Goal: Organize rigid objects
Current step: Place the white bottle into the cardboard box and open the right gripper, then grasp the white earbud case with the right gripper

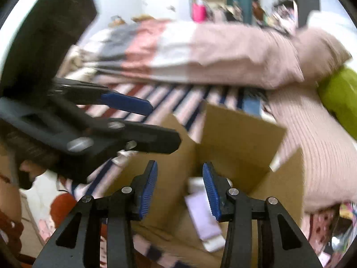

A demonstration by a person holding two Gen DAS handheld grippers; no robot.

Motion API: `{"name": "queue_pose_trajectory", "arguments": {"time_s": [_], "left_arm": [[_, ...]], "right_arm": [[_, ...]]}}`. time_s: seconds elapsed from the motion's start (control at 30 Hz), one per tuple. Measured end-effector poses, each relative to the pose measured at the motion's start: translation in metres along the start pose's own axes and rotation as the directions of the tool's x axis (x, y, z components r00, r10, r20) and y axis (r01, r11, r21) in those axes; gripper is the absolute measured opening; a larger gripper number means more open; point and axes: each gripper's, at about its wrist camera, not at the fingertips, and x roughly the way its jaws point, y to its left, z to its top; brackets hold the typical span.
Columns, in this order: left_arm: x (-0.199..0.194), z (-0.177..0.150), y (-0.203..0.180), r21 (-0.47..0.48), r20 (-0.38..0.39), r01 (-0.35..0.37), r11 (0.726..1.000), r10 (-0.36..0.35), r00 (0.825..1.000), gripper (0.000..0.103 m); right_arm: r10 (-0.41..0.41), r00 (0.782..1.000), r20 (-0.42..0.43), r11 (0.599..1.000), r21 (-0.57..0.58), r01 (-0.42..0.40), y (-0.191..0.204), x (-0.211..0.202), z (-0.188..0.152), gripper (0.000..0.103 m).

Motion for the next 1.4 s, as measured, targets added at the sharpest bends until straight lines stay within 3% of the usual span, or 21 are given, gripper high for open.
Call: {"name": "queue_pose_trajectory", "arguments": {"time_s": [0.17,0.3,0.43,0.57,0.7,1.0,1.13,1.2,1.23,1.4], "left_arm": [[-0.052,-0.034,0.046,-0.064,0.086,-0.092,0.994,0.098,0.992,0.081],[-0.069,-0.068,0.079,-0.119,0.094,-0.156,0.981,0.167,0.981,0.081],[-0.07,-0.104,0.107,-0.173,0.081,-0.174,0.969,0.19,0.979,0.081],[-0.064,-0.134,0.125,-0.209,0.063,-0.177,0.962,0.194,0.979,0.081],[-0.058,-0.157,0.139,-0.245,0.044,-0.176,0.953,0.192,0.98,0.081],[-0.049,-0.172,0.149,-0.27,0.034,-0.153,0.951,0.168,0.985,0.081],[-0.047,-0.171,0.148,-0.266,0.031,-0.149,0.952,0.163,0.986,0.081],[-0.045,-0.17,0.149,-0.264,0.027,-0.149,0.953,0.162,0.986,0.081],[-0.045,-0.17,0.148,-0.264,0.025,-0.148,0.953,0.16,0.987,0.081],[-0.041,-0.166,0.142,-0.254,0.021,-0.126,0.959,0.135,0.991,0.081]], "right_arm": [[0.12,0.992,0.034,0.988,-0.099,-0.116,0.063,-0.003,0.012,0.038],[0.202,0.979,-0.018,0.967,-0.154,-0.203,0.114,0.019,0.01,0.038],[0.225,0.971,-0.082,0.961,-0.145,-0.235,0.143,0.055,-0.002,0.038],[0.118,0.986,-0.12,0.984,-0.117,-0.133,0.15,0.096,-0.026,0.038],[0.01,0.987,-0.163,0.997,-0.077,-0.023,0.139,0.131,-0.045,0.038],[-0.21,0.956,-0.205,0.977,-0.027,0.209,0.098,0.178,-0.053,0.039],[-0.221,0.948,-0.229,0.974,-0.01,0.225,0.088,0.188,-0.052,0.05],[-0.212,0.95,-0.229,0.976,0.001,0.218,0.086,0.19,-0.051,0.049],[-0.202,0.952,-0.231,0.978,0.005,0.209,0.085,0.191,-0.05,0.04],[-0.189,0.96,-0.205,0.982,-0.033,0.186,0.094,0.182,-0.05,0.04]]}}
